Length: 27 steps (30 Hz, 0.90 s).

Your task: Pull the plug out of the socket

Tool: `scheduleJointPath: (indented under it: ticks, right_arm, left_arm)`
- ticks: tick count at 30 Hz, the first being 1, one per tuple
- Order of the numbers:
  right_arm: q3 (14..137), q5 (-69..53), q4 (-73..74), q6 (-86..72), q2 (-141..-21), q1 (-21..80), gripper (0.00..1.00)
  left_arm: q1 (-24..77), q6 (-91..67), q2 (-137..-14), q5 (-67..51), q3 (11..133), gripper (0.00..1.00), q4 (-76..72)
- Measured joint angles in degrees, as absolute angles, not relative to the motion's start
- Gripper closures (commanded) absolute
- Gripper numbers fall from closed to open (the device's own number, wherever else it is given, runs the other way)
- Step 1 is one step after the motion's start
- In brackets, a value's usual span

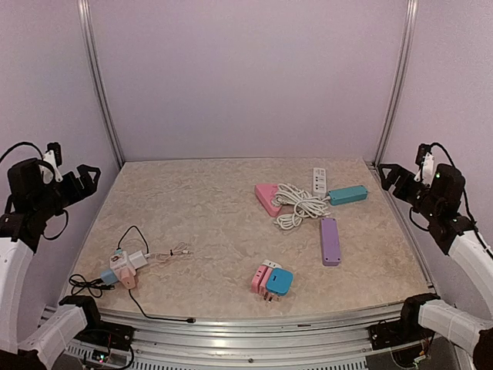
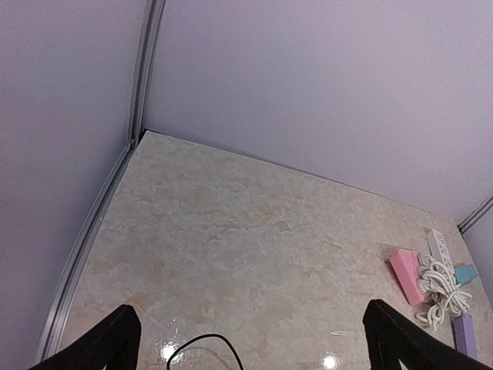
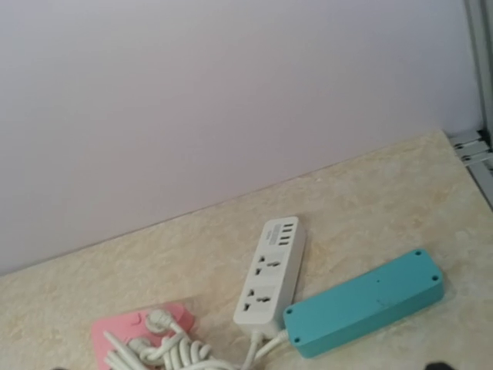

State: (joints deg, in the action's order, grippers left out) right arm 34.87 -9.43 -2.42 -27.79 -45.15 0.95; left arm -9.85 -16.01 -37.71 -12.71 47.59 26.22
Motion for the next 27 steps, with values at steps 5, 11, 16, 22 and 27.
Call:
scheduleJointPath:
  ticks: [5,11,16,22,27]
  right_arm:
    - [34.6,-8.3,-2.5,-28.2,-44.6,1.0,0.0]
    - [33.2,-7.6,-2.0,-27.4,-42.7,1.0,0.0]
    - [33.0,-9.5,-1.6,-26.7,-38.8,1.0,0.01]
    - [34.8,-15.0,2.3,-26.3,-39.4,2.2,0.02]
    - [37.2,-16.5,7.7,-26.0,-43.2,11.2,0.03]
  left_arm:
    - [-10.0,-16.0,-38.5,-14.3,47.6,0.01,26.2]
    - [-10.0,-16.1,-38.6,-17.7,47.2,0.01,25.6]
    - [-8.1,-16.6,-38.8,-20.8,45.3,0.01,23.7]
    - [8.8,-21.0,-41.4,-18.2,43.9,0.01,22.1]
    - [19.7,-25.7,-42.8,-14.5,42.4,0.01,20.9]
